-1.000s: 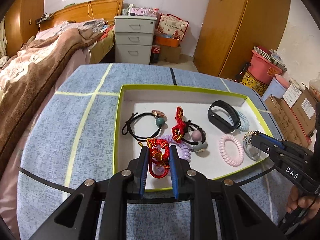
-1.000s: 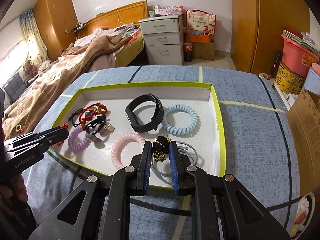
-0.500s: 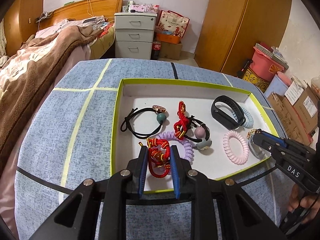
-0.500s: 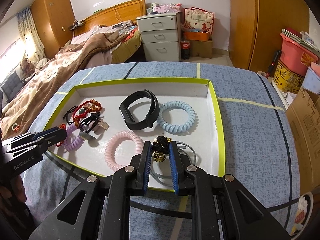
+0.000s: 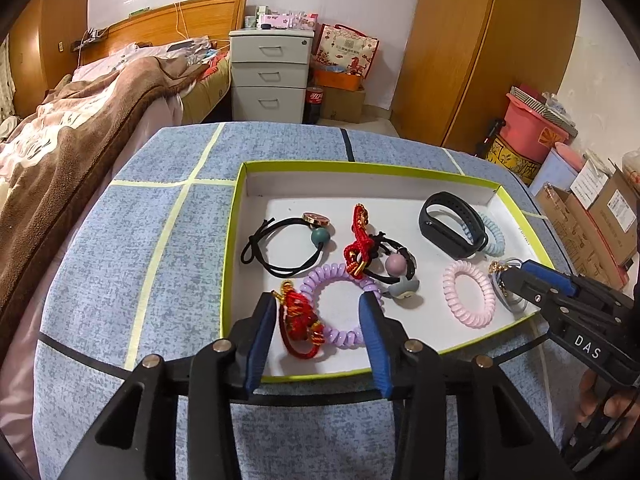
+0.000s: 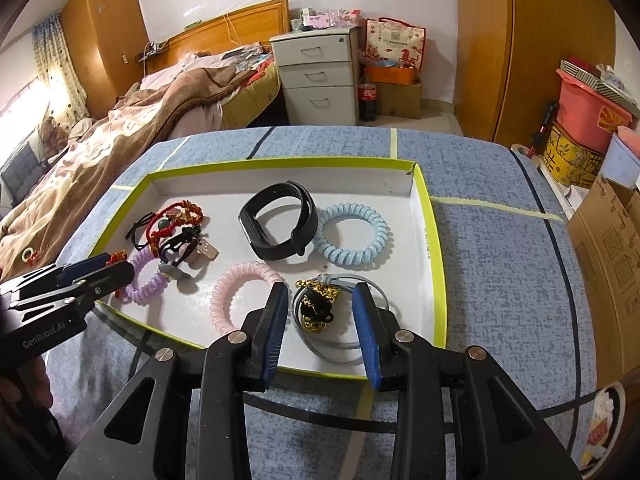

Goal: Organize jewelry
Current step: 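Open both grippers to release the charm and cord in the box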

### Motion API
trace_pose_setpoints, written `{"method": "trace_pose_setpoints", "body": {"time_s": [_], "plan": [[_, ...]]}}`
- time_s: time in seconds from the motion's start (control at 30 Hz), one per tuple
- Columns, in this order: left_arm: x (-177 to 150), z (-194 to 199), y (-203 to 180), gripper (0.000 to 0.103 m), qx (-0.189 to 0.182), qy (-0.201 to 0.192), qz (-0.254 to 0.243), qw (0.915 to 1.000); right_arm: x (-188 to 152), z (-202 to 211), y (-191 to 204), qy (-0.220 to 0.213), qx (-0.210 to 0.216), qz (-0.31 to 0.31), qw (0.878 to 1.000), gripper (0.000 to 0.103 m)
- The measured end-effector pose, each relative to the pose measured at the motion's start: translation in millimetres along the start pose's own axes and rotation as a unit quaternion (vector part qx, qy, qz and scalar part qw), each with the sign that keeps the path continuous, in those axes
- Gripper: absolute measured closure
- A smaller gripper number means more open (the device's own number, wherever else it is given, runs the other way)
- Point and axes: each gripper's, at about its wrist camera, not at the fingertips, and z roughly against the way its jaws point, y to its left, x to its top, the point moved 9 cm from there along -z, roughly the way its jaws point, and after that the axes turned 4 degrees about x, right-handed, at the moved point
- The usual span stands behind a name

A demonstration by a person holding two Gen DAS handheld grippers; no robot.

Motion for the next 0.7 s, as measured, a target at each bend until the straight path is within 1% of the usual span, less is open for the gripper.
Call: {"method": "trace_pose_setpoints", "body": {"time_s": [0.27, 0.5, 0.57, 0.7], "plan": [[0.4, 13.1, -4.3, 0.051, 0.006, -0.015, -0.007, 0.9998, -1.3, 10.0, 2.0, -0.012, 0.002, -0.005, 1.000, 0.068], [-3.3, 31.7, -6.1, 0.051, 0.011, -0.033, -0.003, 0.9994, -4.2, 28.5, 10.4, -0.033, 0.008, -0.010, 0.999, 0.067], [-5.7, 37.5, -6.6, 0.051, 0.013, -0.037, -0.004, 0.9992, -6.9, 35.9, 14.2, -0.040, 0.004, -0.005, 0.999, 0.067], [-10.8, 48.6, -5.4, 0.051, 0.027, -0.046, -0.005, 0.9986, -10.7, 47.9, 21.7, -0.053, 0.004, -0.003, 0.999, 0.067]]}}
